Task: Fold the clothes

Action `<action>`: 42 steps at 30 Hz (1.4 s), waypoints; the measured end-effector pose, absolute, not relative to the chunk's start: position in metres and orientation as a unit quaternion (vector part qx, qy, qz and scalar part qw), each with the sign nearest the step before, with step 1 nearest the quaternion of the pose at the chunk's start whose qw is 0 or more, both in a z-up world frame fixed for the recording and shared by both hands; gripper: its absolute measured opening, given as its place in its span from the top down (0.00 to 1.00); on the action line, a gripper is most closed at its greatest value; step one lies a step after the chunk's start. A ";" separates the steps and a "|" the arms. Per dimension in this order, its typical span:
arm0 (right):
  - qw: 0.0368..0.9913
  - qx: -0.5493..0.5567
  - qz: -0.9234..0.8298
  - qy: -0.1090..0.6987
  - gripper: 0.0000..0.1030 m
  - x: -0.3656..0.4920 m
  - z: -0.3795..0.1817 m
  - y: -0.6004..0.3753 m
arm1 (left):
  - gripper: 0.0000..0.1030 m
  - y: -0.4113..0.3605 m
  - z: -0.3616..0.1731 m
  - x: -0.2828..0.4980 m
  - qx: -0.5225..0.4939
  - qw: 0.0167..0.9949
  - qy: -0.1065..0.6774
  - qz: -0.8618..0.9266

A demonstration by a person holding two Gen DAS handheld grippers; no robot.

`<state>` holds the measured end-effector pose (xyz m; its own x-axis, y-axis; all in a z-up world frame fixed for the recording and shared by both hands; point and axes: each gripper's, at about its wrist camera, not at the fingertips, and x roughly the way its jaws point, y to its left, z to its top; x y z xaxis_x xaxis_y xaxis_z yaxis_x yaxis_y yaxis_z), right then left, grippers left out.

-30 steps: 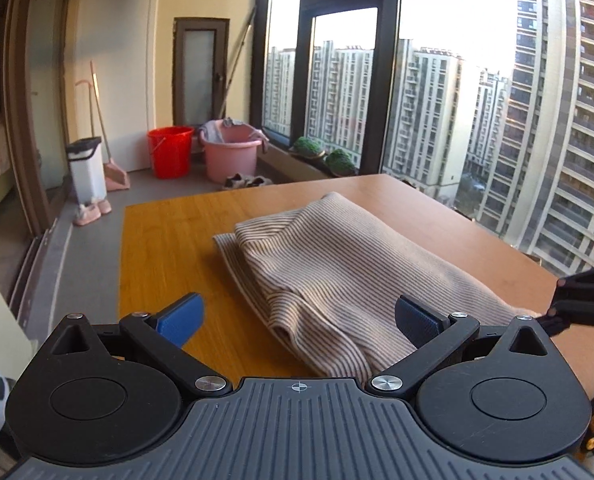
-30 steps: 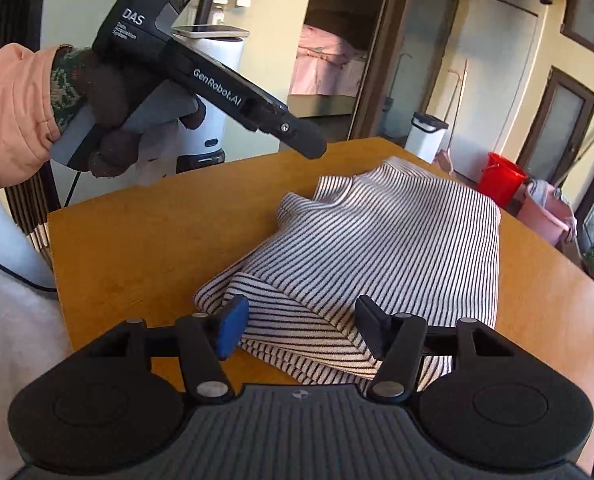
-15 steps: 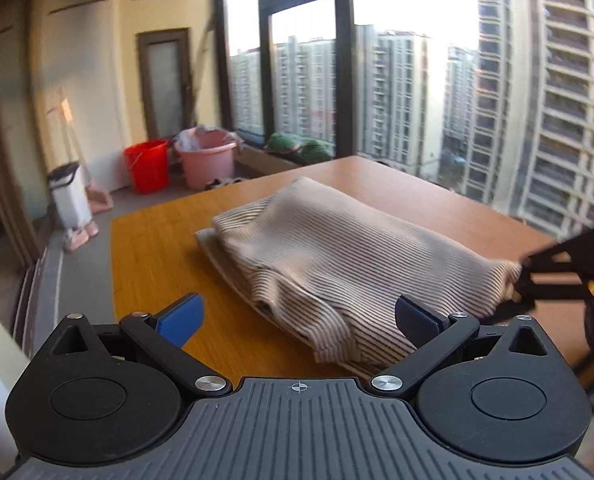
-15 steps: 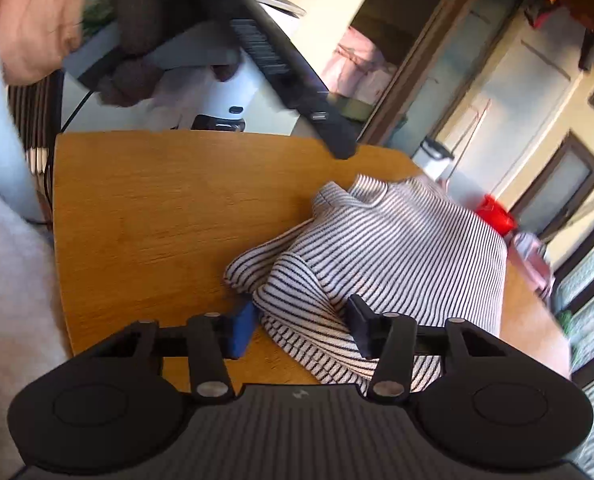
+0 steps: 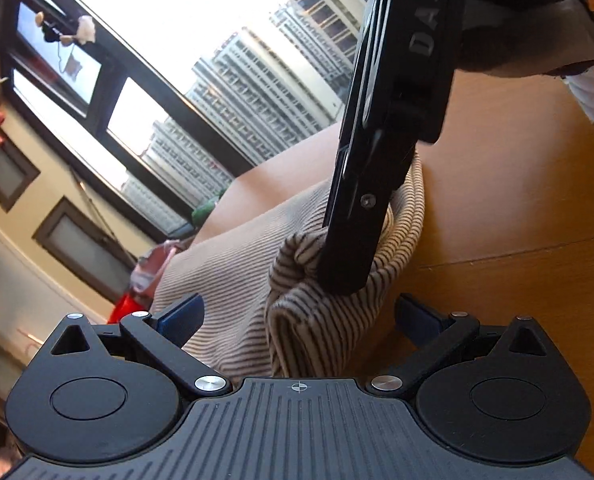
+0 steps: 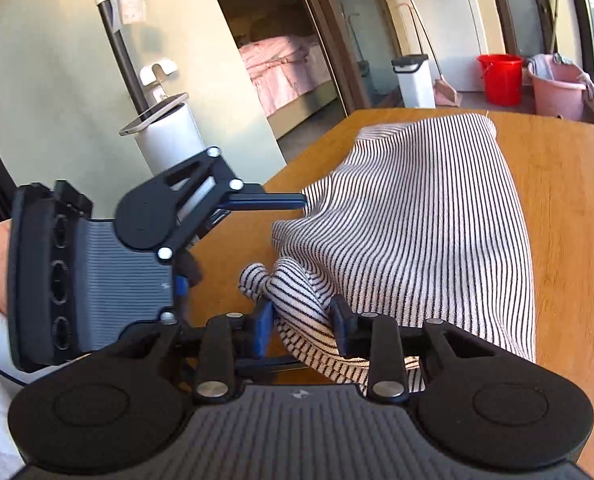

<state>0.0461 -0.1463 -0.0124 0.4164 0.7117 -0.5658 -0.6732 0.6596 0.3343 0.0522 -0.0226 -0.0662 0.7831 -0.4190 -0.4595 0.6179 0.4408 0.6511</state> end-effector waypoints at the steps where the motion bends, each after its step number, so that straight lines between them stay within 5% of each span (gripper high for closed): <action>1: 0.847 0.026 0.411 0.336 0.69 0.043 -0.008 -0.152 | 0.00 -0.025 -0.067 0.054 0.427 0.841 0.114 -0.312; 4: 0.875 0.029 0.384 0.294 0.55 0.040 0.012 -0.178 | 0.12 -0.031 -0.070 0.059 0.419 0.842 0.110 -0.323; 6: 0.898 0.034 0.345 0.269 0.47 0.043 0.023 -0.202 | 0.38 -0.036 -0.073 0.058 0.421 0.838 0.104 -0.330; 9: 0.927 0.024 0.282 0.245 0.42 0.045 0.028 -0.233 | 0.54 -0.040 -0.077 0.053 0.430 0.832 0.100 -0.335; 13: 0.942 -0.027 0.245 0.228 0.29 0.044 0.015 -0.245 | 0.60 -0.019 -0.061 0.067 0.357 0.858 0.133 -0.346; 24: 0.925 -0.228 0.260 0.155 0.27 0.041 -0.028 -0.178 | 0.58 0.043 -0.010 0.112 0.124 0.895 0.227 -0.363; 27: 0.917 -0.250 0.282 0.128 0.34 0.056 -0.031 -0.147 | 0.47 0.045 -0.017 0.116 0.130 0.899 0.236 -0.346; 32: 0.895 -0.279 0.323 0.128 0.65 0.071 -0.038 -0.110 | 0.29 0.044 -0.032 0.121 0.156 0.900 0.251 -0.320; 35: 0.873 -0.306 0.347 0.153 0.75 0.063 -0.044 -0.096 | 0.32 0.039 -0.036 0.115 0.175 0.889 0.261 -0.332; 39: 0.860 -0.286 0.375 0.194 0.77 0.039 -0.031 -0.096 | 0.50 0.045 -0.010 0.091 0.149 0.877 0.247 -0.384; 42: 0.868 -0.249 0.386 0.191 0.77 0.018 0.000 -0.110 | 0.54 0.050 0.009 0.073 0.128 0.866 0.235 -0.423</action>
<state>0.0176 -0.1099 -0.0004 0.6297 0.5739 -0.5235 -0.7642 0.5788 -0.2846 0.0732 0.0503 0.0091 0.5320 -0.6719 -0.5152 0.7923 0.6097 0.0230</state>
